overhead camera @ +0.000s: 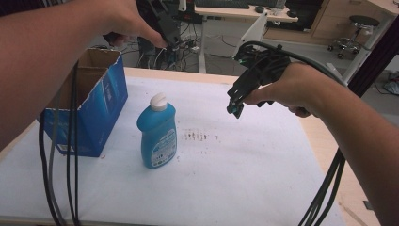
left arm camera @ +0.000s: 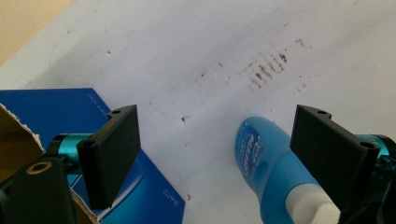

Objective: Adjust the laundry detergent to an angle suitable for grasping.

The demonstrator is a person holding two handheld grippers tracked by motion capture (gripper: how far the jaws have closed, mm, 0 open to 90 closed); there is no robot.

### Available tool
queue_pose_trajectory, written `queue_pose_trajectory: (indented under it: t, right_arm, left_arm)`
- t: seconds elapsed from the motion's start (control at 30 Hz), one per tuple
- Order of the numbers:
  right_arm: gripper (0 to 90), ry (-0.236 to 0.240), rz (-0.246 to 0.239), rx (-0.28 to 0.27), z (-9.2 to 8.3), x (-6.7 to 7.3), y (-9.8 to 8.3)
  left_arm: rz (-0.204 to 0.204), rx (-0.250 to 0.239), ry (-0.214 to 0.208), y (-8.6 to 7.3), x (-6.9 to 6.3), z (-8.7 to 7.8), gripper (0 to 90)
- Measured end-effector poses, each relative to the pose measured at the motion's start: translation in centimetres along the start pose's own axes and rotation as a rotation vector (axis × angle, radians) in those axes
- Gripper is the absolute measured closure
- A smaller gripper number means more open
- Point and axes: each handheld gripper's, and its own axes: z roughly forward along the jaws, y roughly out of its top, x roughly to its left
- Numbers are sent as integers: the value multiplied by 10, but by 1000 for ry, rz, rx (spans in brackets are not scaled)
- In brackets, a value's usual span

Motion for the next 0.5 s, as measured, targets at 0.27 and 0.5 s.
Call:
queue_pose_trajectory:
  t: [0.27, 0.5]
  right_arm:
    - [51, -2, 3, -2, -2, 1, -3]
    - [51, 1, -3, -5, -1, 4, -6]
  left_arm:
    - [-7, 12, 21, -4, 1, 0, 163]
    - [-6, 20, 23, -3, -2, 1, 162]
